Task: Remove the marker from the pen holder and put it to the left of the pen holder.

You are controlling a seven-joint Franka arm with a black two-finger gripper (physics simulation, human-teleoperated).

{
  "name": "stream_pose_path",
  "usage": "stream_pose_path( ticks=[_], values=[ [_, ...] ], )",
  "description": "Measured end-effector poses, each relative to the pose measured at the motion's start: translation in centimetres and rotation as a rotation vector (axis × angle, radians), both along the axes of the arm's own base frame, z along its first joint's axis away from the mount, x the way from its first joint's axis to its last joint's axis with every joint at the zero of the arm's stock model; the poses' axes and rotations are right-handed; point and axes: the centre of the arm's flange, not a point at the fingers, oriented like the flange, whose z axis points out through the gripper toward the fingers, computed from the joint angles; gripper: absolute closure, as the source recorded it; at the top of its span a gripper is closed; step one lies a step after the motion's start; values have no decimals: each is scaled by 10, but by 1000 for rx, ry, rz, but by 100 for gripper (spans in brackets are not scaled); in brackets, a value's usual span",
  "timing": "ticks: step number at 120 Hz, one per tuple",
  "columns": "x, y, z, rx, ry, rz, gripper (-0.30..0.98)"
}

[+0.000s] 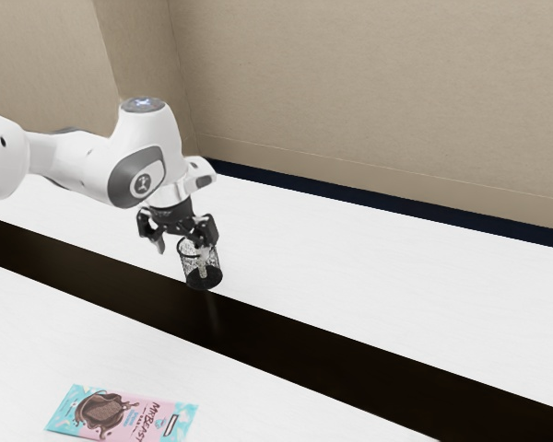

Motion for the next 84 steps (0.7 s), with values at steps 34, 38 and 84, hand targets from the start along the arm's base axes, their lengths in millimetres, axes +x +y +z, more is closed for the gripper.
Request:
stream_pose_path(
  ticks=[34, 38, 84],
  values=[
    [29, 13, -15, 21, -34, -40, 0],
    [31, 13, -17, 22, -34, -47, 0],
    [52, 14, -29, 32, -60, -122, 0]
  ],
)
